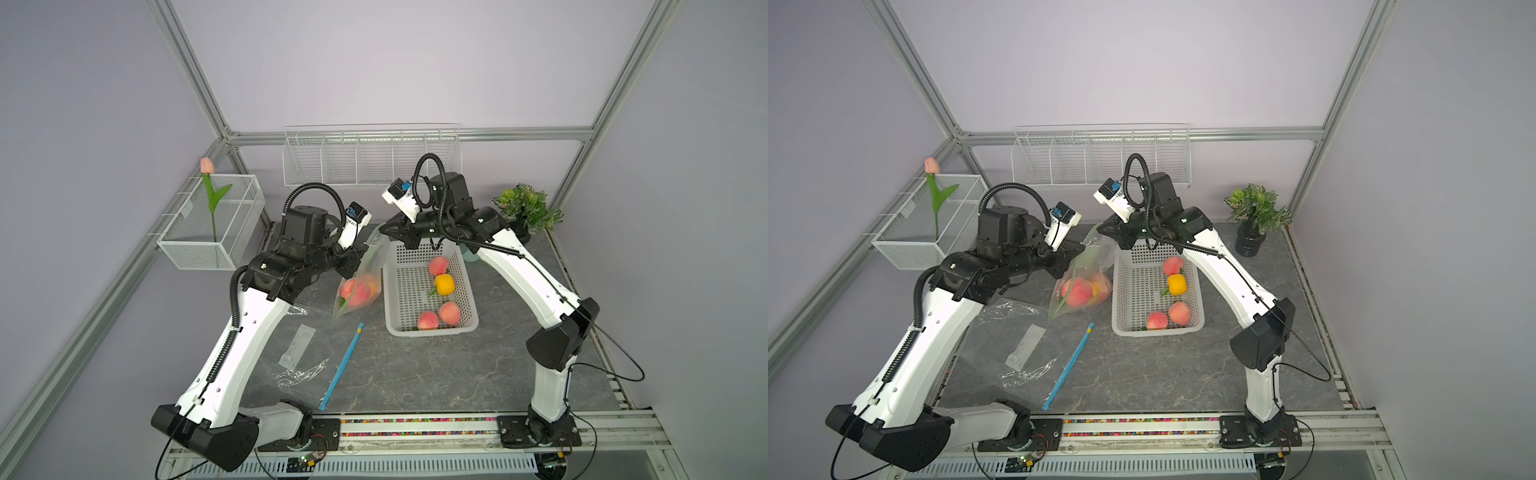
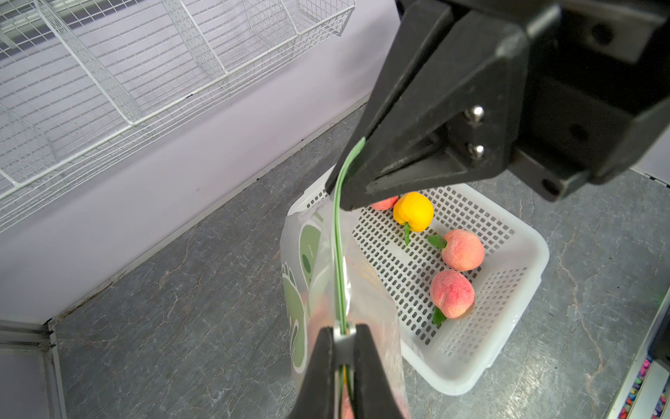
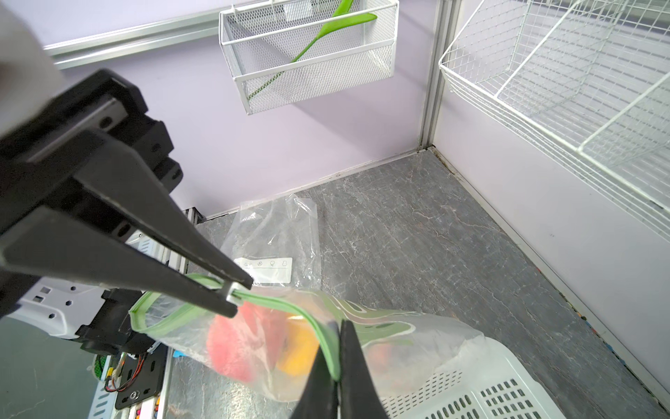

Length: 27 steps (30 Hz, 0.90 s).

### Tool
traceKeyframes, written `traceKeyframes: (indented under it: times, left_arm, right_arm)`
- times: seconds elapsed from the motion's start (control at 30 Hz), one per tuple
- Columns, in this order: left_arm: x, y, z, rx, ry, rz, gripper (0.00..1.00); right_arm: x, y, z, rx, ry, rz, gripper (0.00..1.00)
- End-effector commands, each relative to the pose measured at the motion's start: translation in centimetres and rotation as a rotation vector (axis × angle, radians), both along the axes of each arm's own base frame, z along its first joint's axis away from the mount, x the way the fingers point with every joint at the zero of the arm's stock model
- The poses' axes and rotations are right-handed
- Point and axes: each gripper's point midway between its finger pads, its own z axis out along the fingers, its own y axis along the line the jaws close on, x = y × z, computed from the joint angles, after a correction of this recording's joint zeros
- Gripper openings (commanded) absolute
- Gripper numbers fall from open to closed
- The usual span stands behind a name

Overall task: Place the peach in a zip-top bag and seal the zipper
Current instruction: Zip the zipper on the zipper food storage bag.

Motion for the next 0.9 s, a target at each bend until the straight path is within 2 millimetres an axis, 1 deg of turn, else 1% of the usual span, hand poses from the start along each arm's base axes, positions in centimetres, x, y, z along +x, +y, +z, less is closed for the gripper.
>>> traceKeyframes:
  times: [0.0, 0.57, 0.87]
  left_arm:
    - [-2.4, 1.7, -2.6, 0.059, 0.120, 0.027, 0.07]
    - [-4.4, 2.8, -3.0, 0.048, 0.152, 0.059, 0.07]
    - [-5.7, 3.7, -3.7, 0.055, 0.180, 0.080, 0.07]
  right_arm:
    - [4.5, -2.4, 1.3, 0.018, -0.054, -0.168, 0.07]
    - [6.6, -3.2, 1.5, 0.030, -0.016, -0.281, 0.07]
    - [7.6, -3.8, 1.4, 0.039, 0.004, -0.338, 0.07]
